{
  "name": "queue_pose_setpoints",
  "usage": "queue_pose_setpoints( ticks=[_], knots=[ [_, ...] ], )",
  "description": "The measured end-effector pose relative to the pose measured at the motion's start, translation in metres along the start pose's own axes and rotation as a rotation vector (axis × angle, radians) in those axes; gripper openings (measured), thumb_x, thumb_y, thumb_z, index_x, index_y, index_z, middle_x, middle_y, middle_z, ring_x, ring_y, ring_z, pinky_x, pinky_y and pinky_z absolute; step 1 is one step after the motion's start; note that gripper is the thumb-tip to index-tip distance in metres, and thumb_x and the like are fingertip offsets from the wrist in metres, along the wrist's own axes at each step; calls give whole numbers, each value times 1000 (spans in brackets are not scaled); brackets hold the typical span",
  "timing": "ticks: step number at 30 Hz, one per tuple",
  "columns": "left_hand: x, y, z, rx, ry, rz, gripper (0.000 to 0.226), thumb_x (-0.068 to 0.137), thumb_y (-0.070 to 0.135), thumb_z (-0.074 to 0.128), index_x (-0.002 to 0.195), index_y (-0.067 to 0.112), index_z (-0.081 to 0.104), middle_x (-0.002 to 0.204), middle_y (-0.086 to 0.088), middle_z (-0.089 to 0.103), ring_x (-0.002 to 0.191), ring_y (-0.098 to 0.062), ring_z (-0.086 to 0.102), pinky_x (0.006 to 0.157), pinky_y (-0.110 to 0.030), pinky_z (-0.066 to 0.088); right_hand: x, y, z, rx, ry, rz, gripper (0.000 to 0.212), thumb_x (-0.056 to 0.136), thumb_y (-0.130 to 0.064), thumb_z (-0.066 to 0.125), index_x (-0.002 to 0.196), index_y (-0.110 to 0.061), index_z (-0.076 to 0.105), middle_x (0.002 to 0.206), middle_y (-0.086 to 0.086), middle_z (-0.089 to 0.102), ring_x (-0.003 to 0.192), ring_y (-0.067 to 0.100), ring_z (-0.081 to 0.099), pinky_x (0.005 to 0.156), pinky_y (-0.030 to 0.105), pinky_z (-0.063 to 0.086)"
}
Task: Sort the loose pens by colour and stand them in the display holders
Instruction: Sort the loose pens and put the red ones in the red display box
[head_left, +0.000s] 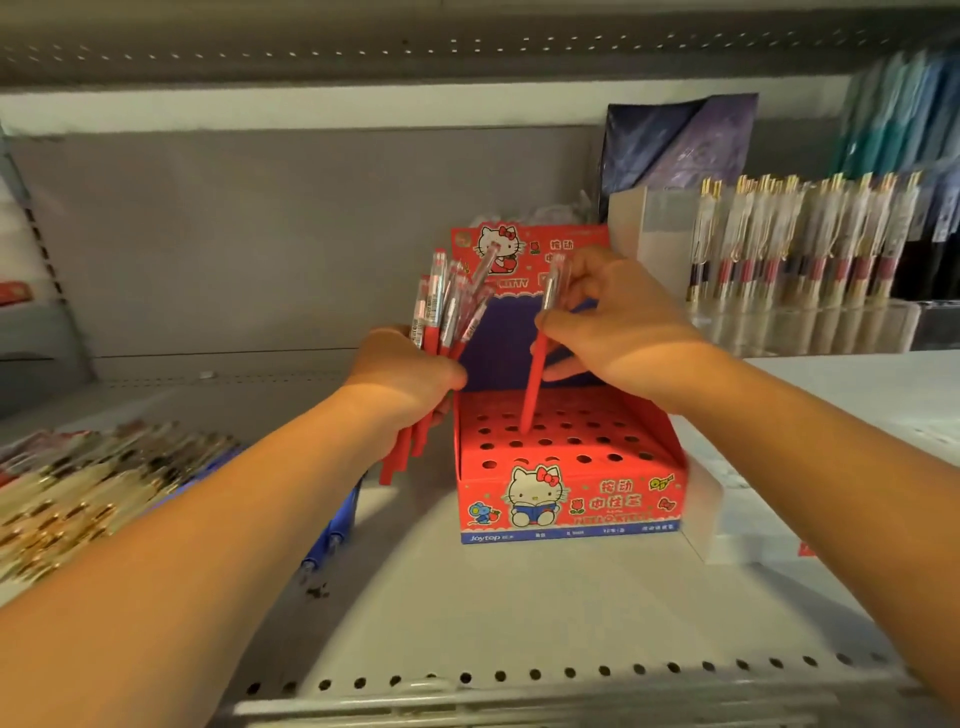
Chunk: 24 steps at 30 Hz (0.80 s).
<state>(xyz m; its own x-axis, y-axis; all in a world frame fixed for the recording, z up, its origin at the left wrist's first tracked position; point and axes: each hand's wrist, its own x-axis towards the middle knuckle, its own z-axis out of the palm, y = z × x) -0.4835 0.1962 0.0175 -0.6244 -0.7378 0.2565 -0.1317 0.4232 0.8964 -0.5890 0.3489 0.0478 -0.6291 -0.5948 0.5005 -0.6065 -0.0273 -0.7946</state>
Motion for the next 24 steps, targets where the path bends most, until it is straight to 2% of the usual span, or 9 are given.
queue_pose_setpoints(
  ticks=[4, 8, 11, 15, 17, 20, 24],
  knots=[
    [-3, 0, 1, 56, 34, 24, 7, 70, 0, 66, 67, 5, 64, 42, -4, 58, 35, -20, 54, 49, -32, 52, -2, -2, 1, 61, 18, -6, 21, 85, 1, 63, 87, -17, 54, 100, 21, 59, 75, 29, 73, 59, 45, 61],
    [-8, 3, -2, 83, 28, 33, 7, 68, 3, 67, 64, 8, 64, 43, -3, 60, 35, -17, 55, 43, -24, 47, -3, -4, 2, 65, 39, -5, 22, 87, 1, 64, 89, -18, 53, 95, 14, 60, 74, 27, 73, 59, 44, 62],
    [-14, 5, -4, 74, 19, 22, 9, 68, 3, 66, 60, 8, 64, 43, -3, 60, 34, -18, 54, 44, -24, 44, -3, -3, 1, 105, 59, -6, 21, 88, 1, 64, 93, -16, 51, 87, 9, 60, 74, 27, 73, 60, 45, 62],
    [-25, 5, -6, 47, 8, 24, 8, 67, 3, 66, 60, 4, 65, 45, -6, 59, 36, -20, 54, 44, -24, 43, -3, -3, 4, 110, 113, -33, 45, 87, 3, 66, 112, -26, 42, 86, 6, 59, 74, 28, 72, 56, 39, 61],
    [-29, 5, -8, 35, -10, 26, 7, 68, 2, 65, 61, 2, 65, 47, -8, 59, 36, -20, 53, 42, -24, 44, -2, -3, 5, 124, 150, -61, 51, 86, 4, 66, 109, -32, 39, 82, 5, 60, 71, 27, 72, 53, 35, 60],
    [-35, 5, -13, 5, -25, 13, 8, 69, 0, 65, 61, 1, 64, 47, -9, 58, 35, -20, 52, 40, -23, 43, 1, -5, 6, 135, 174, -78, 55, 84, 5, 67, 101, -39, 39, 78, 3, 59, 68, 28, 72, 56, 39, 61],
    [-43, 4, -13, -46, -6, -3, 13, 70, 2, 67, 57, 4, 63, 44, -6, 58, 34, -18, 52, 35, -20, 39, 4, -7, 11, 88, 162, -111, 61, 83, 5, 69, 88, -49, 41, 76, 1, 60, 61, 19, 70, 56, 37, 61]
  ],
)
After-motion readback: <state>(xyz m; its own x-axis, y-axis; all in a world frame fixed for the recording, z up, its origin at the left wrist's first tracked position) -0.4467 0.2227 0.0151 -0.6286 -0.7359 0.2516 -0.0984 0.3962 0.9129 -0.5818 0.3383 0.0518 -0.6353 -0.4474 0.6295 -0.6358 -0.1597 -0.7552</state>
